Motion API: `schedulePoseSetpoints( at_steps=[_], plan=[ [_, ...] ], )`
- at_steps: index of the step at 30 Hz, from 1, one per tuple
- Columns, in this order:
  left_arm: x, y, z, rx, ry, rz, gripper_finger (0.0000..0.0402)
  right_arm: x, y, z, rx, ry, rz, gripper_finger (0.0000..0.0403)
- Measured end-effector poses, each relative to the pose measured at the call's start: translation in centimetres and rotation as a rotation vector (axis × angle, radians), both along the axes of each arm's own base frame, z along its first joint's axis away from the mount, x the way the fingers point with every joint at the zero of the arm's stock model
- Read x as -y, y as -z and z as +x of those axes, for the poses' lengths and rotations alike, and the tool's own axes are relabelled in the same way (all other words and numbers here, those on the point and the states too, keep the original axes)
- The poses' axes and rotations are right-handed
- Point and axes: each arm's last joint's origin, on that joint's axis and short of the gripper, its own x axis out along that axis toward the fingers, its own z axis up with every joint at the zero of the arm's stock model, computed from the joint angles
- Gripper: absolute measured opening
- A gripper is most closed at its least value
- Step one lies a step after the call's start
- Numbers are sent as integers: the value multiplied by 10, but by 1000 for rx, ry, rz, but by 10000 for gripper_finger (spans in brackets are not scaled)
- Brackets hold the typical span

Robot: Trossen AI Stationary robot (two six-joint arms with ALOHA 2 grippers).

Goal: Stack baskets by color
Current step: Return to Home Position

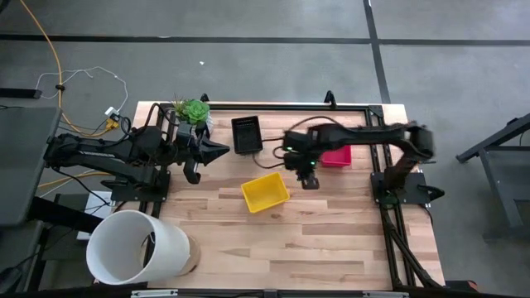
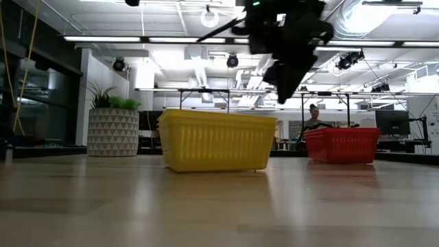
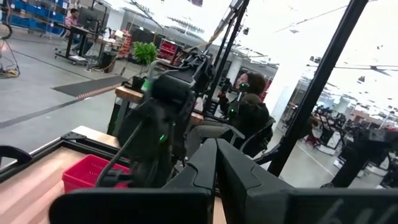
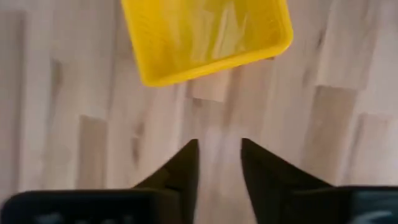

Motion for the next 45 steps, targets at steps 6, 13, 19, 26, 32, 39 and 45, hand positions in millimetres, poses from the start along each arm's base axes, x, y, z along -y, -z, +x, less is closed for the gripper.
schedulePoseSetpoints(
  at_steps=[6, 13, 19, 26, 32, 39, 45],
  plan=[
    [3, 2, 0, -21, 12, 36, 0, -17, -6, -43, 311, 242, 124, 7],
    [7, 2, 1, -36, 31, 78, 0, -27, -33, -67, 803, 472, 227, 7],
    [7, 3, 1, -41, 29, 89, 0, -28, -56, -78, 1055, 529, 188, 6],
    [7, 4, 1, -56, 24, 135, 0, -26, -83, -86, 1164, 531, 99, 1],
    [7, 4, 1, -51, 28, 97, 0, -28, -99, -98, 1229, 440, 72, 0],
    [6, 14, -7, -87, 66, 76, 0, -29, -103, -105, 1237, 425, 82, 0],
    [3, 53, -29, 14, 92, 14, 0, -29, -101, -104, 1216, 434, 86, 0]
  ],
)
